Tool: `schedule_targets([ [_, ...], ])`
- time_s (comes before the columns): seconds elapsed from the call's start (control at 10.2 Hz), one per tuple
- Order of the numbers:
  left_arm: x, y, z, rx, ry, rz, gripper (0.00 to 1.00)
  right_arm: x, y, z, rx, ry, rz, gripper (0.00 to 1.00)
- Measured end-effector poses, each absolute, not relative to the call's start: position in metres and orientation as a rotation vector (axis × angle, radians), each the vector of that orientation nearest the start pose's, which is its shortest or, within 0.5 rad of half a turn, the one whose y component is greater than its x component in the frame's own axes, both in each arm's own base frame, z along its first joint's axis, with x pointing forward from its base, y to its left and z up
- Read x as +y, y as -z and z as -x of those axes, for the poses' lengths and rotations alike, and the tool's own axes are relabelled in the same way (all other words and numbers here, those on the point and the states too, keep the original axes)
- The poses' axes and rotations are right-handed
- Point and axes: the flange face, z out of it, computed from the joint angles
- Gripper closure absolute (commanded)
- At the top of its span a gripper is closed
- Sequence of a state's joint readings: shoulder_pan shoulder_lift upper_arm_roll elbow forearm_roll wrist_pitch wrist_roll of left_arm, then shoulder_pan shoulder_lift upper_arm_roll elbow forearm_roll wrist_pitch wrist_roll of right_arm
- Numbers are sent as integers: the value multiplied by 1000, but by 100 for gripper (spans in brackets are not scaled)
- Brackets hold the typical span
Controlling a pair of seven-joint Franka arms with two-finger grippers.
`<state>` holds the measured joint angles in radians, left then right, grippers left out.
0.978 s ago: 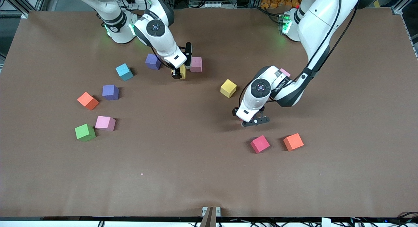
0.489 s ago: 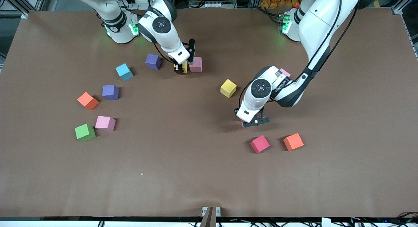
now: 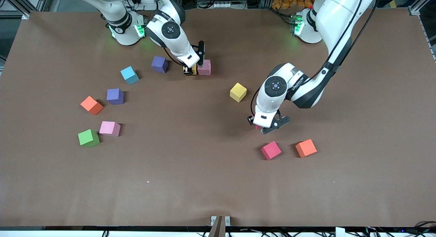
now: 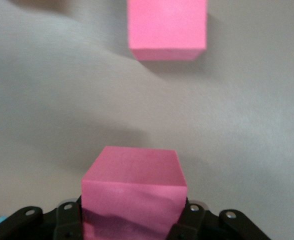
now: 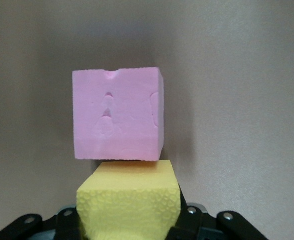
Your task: Form number 2 with 11 blocks
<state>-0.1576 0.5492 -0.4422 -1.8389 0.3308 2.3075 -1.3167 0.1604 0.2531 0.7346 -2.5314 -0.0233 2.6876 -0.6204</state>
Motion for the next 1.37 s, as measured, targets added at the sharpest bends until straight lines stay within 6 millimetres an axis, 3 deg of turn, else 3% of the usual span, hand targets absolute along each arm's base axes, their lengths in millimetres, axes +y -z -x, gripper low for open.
schedule_targets([
  [0.2,-336,-262,-545,-1078,12,2909,97,368,-201,-273,-2081,-73,2145,38],
  [0.49,-338,-262,-541,-1362,3,2776,97,369,-192,-270,-2108,-55,2107,36],
  [0.98,-340,-263,-540,-1473,-58,2737,96,369,-191,-269,-2096,-63,2117,30],
  [1.17,-340,-264,-540,-1486,-68,2735,96,369,-190,-269,-2071,-69,2141,25],
  [1.37,-340,-266,-541,-1503,-80,2733,96,367,-189,-268,-2064,-102,2155,0],
])
